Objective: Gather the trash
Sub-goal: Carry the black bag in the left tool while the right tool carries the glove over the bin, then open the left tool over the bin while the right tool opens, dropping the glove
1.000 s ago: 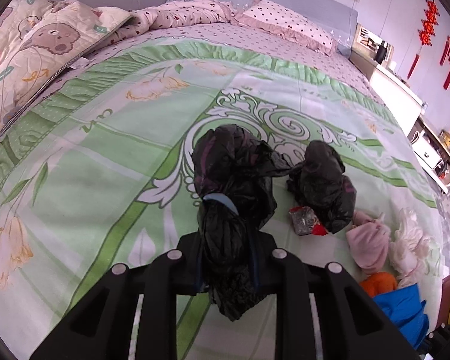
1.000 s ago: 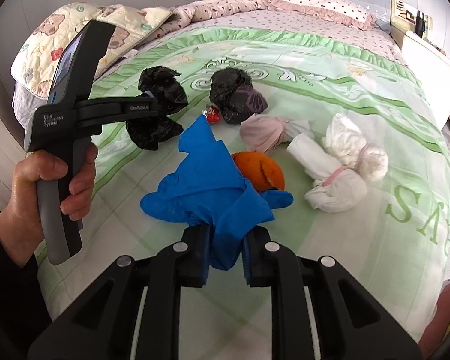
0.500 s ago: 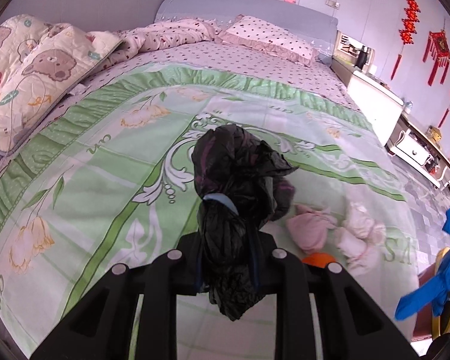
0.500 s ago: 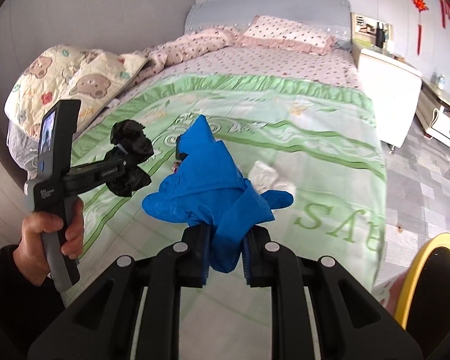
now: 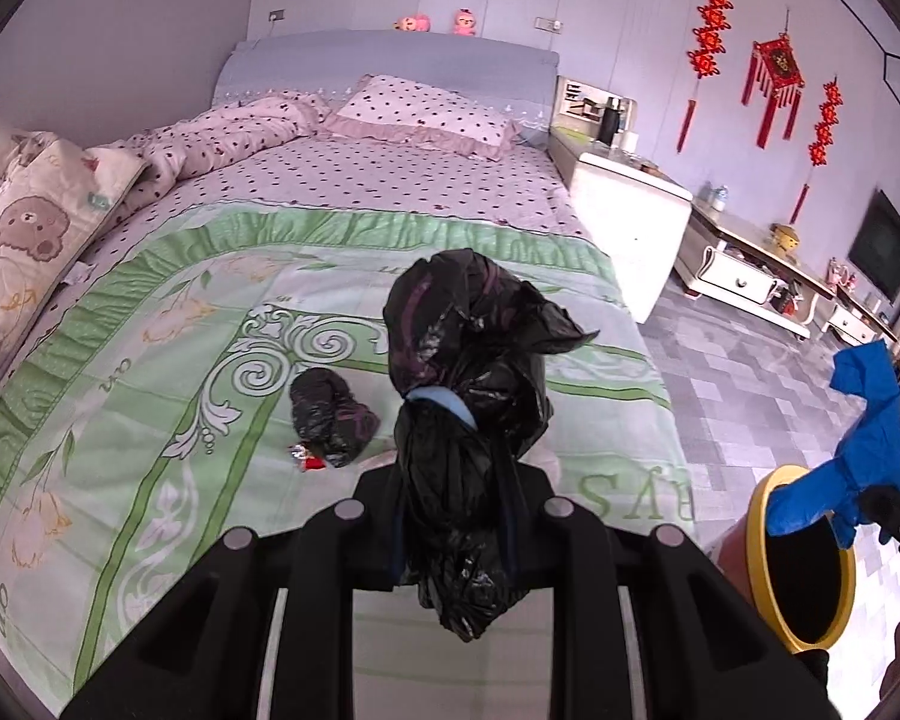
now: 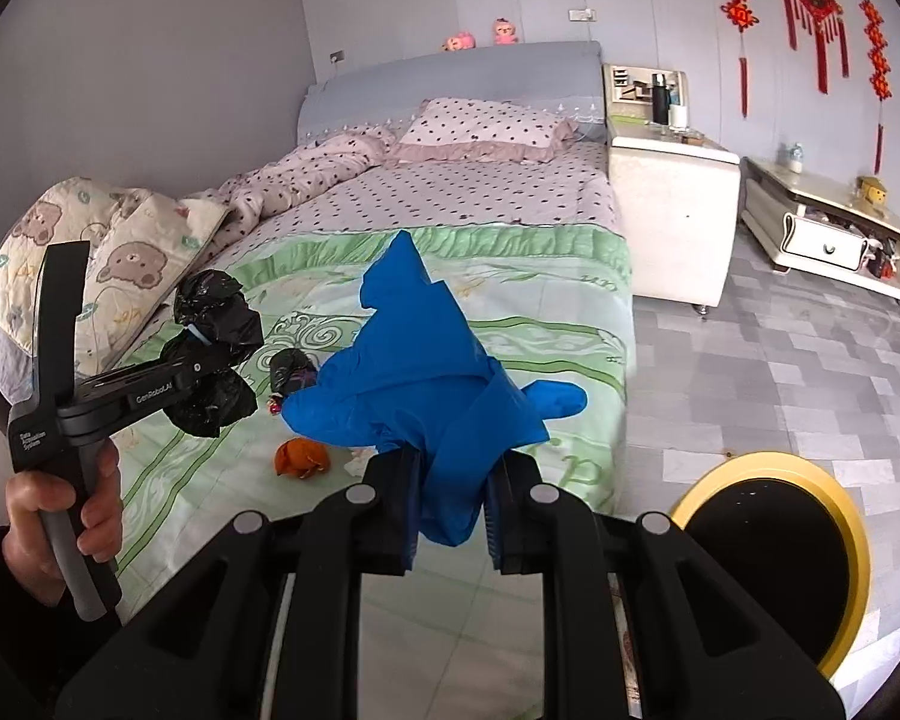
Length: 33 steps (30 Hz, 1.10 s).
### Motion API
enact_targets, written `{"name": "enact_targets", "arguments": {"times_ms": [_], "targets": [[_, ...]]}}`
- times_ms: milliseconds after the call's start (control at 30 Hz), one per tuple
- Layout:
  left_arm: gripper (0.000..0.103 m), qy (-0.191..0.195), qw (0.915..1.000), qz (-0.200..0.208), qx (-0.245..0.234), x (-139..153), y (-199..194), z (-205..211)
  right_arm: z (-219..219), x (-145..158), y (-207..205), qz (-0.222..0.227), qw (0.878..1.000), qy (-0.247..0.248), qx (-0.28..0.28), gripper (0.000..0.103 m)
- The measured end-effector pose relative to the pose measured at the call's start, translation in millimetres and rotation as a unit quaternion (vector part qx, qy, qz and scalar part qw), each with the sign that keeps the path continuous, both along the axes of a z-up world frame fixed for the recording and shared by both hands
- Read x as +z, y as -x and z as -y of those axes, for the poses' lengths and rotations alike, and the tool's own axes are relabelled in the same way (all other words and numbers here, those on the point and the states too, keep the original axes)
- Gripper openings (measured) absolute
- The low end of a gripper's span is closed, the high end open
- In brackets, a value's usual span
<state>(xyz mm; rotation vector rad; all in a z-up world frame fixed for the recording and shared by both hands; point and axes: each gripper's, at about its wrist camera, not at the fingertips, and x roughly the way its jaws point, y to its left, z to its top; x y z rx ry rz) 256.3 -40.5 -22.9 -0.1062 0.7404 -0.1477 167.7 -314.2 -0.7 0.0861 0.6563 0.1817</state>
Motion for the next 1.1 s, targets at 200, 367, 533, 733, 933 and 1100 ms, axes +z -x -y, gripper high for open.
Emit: {"name": "enact_targets", "arguments": {"times_ms": [200, 367, 533, 733, 933, 1100], "targets": [[0.021, 0.003, 0.999, 0.006, -0.044, 11.8, 4.9, 54.6, 50.2, 11.7, 18.5, 0.012, 0.999, 0.0, -0.037, 0.016], [0.021, -0.001, 0.9964, 0.004, -0.084, 14.0, 7.7, 103.3, 91.6, 16.6, 33.8, 0.02, 0.997, -0.002, -0.068, 0.016], [0.021, -0.004, 0.9926, 0.002, -0.121, 12.8, 11.6, 148.5, 135.2, 15.8, 48.6, 0.018, 0.995, -0.006, -0.103, 0.017], [0.021, -0.006, 0.9864, -0.008, -0.164, 6.3, 11.8, 201.4, 185.0, 7.2, 62.0, 0.008, 0.99, -0.013, -0.141, 0.017], [0.021, -0.015, 0.9795, -0.022, -0.199, -5.5, 15.1, 246.7, 226.6, -4.5, 73.9, 0.004, 0.985, -0.02, -0.171, 0.017], [0.021, -0.016, 0.9744, -0.039, -0.221, -20.9, 17.3, 273.8, 252.8, -16.0, 76.8, -0.006, 0.981, -0.026, -0.192, 0.017]]}}
